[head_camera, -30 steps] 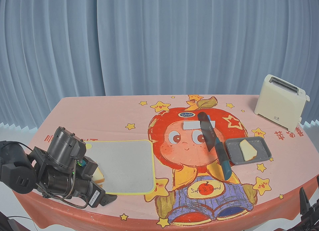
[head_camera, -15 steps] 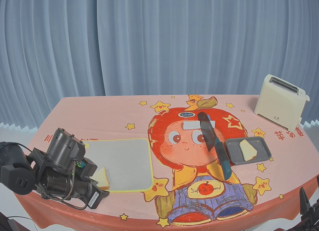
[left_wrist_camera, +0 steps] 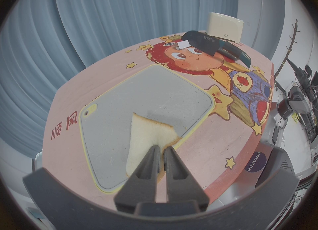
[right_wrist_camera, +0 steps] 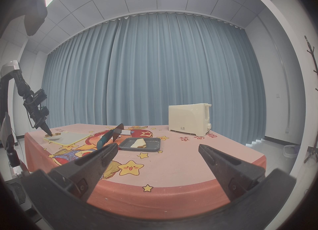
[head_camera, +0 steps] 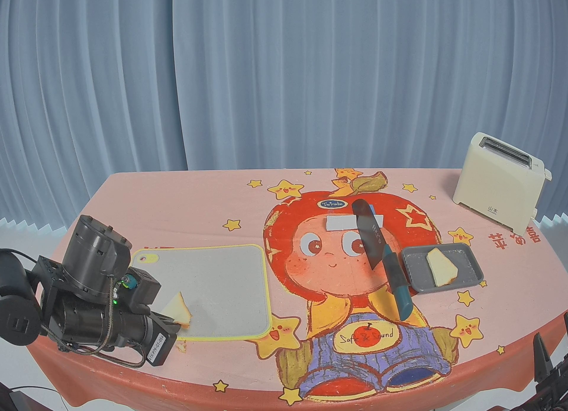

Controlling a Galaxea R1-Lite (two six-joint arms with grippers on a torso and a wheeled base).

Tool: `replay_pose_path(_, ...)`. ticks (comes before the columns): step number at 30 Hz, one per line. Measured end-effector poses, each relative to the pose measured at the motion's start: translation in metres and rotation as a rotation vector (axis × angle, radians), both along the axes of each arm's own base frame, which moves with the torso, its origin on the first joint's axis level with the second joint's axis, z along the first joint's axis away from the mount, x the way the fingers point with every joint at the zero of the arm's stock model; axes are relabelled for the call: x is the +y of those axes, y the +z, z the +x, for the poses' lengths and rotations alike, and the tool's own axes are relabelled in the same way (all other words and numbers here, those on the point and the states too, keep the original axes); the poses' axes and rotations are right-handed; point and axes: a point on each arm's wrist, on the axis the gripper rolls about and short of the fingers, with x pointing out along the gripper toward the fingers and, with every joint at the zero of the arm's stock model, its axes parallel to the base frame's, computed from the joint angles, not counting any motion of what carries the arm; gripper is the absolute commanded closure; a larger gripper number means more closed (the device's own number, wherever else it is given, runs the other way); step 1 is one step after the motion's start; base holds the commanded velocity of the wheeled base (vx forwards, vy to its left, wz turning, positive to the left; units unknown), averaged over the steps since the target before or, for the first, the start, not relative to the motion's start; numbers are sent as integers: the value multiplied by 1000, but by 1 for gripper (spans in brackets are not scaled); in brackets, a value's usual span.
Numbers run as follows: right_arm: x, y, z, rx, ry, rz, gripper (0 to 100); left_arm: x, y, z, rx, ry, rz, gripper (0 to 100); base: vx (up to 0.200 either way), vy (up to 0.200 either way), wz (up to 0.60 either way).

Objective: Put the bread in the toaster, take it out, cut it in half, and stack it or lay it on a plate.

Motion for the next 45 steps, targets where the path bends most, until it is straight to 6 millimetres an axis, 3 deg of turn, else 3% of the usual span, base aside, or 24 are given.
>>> replay_pose_path(9, 0, 0, 0, -1, 0, 0, 0, 6, 13, 1, -53, 40, -43, 100, 0, 0, 0)
replay_pose_path(24, 0, 0, 0, 0, 0, 0, 0, 16, 47, 10, -107, 333, -283, 100, 0, 0, 0)
replay_pose_path(37, 0, 0, 0, 0, 0, 0, 0, 26, 79, -11, -204, 405, -476, 100, 0, 0, 0)
replay_pose_path(45, 0, 0, 0, 0, 0, 0, 0, 27, 77, -14, -225, 402, -486, 100, 0, 0, 0)
